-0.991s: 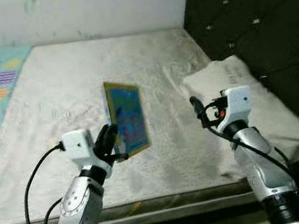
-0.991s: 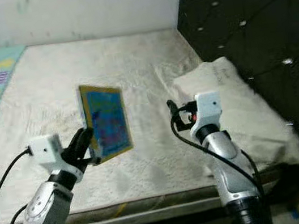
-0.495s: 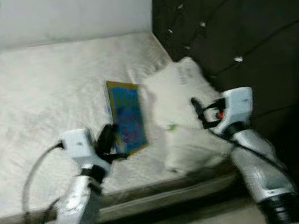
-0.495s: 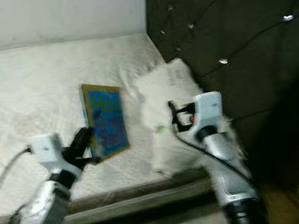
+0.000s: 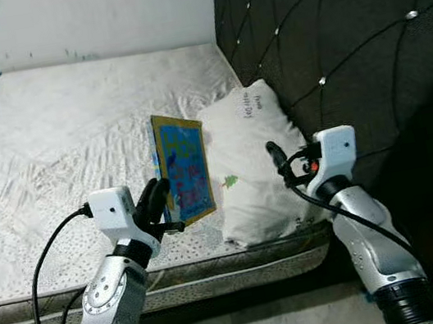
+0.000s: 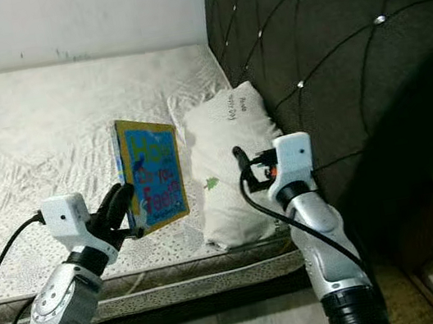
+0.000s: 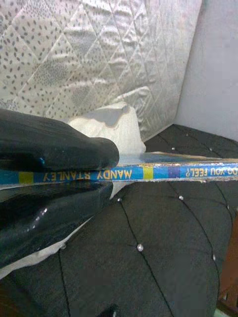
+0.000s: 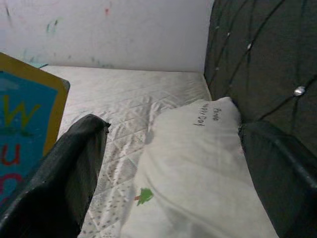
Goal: Clean up the room
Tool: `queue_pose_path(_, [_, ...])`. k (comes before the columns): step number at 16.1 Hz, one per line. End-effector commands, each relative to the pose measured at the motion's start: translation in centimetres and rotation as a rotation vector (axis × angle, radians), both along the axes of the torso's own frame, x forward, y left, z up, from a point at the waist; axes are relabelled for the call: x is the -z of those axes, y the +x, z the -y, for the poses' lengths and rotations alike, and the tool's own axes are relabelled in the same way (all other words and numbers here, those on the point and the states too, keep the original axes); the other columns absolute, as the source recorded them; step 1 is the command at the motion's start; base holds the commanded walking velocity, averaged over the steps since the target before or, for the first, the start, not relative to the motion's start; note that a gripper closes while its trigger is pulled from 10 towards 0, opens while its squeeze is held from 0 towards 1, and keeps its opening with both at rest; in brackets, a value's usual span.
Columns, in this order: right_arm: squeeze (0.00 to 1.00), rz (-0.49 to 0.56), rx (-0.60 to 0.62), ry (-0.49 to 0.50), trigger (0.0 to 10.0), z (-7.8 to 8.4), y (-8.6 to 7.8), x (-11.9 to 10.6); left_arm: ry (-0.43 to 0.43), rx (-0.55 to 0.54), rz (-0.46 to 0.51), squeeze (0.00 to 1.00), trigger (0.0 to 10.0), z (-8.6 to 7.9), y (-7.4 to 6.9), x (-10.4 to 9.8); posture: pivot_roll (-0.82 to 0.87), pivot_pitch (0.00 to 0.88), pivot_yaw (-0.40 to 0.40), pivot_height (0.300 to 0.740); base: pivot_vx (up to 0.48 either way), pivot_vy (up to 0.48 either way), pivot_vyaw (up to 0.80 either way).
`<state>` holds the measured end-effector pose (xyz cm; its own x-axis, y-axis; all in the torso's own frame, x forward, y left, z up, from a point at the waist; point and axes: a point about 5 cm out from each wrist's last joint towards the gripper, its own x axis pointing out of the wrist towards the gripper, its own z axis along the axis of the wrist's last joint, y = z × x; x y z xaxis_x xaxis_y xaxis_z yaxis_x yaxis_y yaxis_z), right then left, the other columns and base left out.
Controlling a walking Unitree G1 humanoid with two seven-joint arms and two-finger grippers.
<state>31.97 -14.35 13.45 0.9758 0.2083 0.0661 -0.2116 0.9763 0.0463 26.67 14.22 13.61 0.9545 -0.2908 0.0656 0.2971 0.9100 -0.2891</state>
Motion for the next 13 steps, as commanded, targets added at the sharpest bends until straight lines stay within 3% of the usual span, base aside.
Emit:
queue_pose_path(1, [0.0, 0.01, -0.001, -0.003, 10.0, 0.06, 0.06, -0.2, -0.01, 0.009, 0.062, 0.0, 10.0, -0.01, 0.01, -1.08, -0.01, 0.024, -0.058, 0.74, 0.0, 0.0, 0.0])
queue_pose_path(13, [0.0, -0.006, 0.019, -0.002, 10.0, 0.36, 0.01, 0.28, -0.02, 0.03, 0.066, 0.0, 10.0, 0.09, -0.03, -1.16, -0.01, 0.029, -0.053, 0.74, 0.303, 0.0, 0.0])
